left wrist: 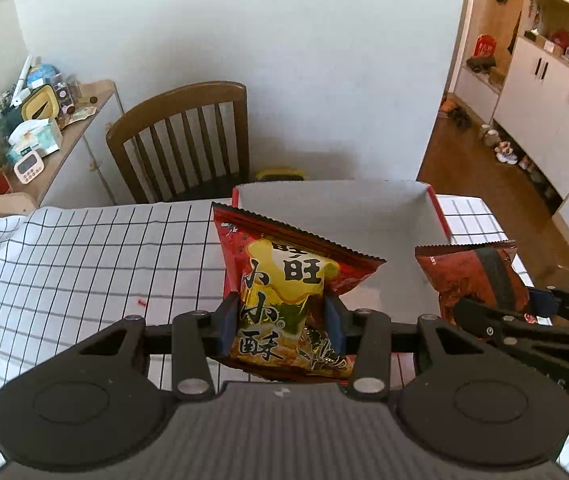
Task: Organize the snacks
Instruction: 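Carry both bags into the red box and open both tools to release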
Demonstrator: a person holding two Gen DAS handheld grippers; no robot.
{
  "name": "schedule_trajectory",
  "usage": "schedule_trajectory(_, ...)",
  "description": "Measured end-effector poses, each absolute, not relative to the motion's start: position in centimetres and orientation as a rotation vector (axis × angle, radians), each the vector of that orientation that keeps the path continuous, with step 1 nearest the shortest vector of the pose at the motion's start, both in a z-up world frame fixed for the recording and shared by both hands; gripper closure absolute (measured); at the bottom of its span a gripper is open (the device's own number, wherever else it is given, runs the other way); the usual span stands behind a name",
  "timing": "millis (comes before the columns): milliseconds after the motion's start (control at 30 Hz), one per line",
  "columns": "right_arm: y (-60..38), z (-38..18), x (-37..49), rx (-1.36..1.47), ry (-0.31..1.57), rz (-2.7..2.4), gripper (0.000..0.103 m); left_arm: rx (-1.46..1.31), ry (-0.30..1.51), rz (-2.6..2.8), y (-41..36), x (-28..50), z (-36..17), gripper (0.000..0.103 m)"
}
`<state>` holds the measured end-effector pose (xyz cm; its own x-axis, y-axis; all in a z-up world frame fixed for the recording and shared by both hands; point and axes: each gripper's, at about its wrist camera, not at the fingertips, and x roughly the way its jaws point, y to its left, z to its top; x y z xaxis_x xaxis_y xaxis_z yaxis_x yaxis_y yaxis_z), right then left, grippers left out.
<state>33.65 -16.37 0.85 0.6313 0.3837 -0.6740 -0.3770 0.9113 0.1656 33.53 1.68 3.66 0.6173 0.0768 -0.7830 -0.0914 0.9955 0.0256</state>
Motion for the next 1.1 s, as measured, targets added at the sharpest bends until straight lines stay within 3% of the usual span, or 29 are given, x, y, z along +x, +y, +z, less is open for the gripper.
schedule_trajectory(400,-14.7,-4.1,41.2,-0.038,0.883,0.454,0.061,0.013,1.023,0.142,0.6,41.6,-3.2,0.060)
schedule_trajectory(700,-13.7,-7.3,42.8,-0.097,0.951,0.469,0.061,0.047,1.120,0.156,0.2,43.9,-8.3,0.060)
schedule_trajectory(1100,-13.1,-9.4,43.5,-0.143,1.004,0.461,0.059,0.059,1.188,0.162,0.0,44.5,-11.2,0.058)
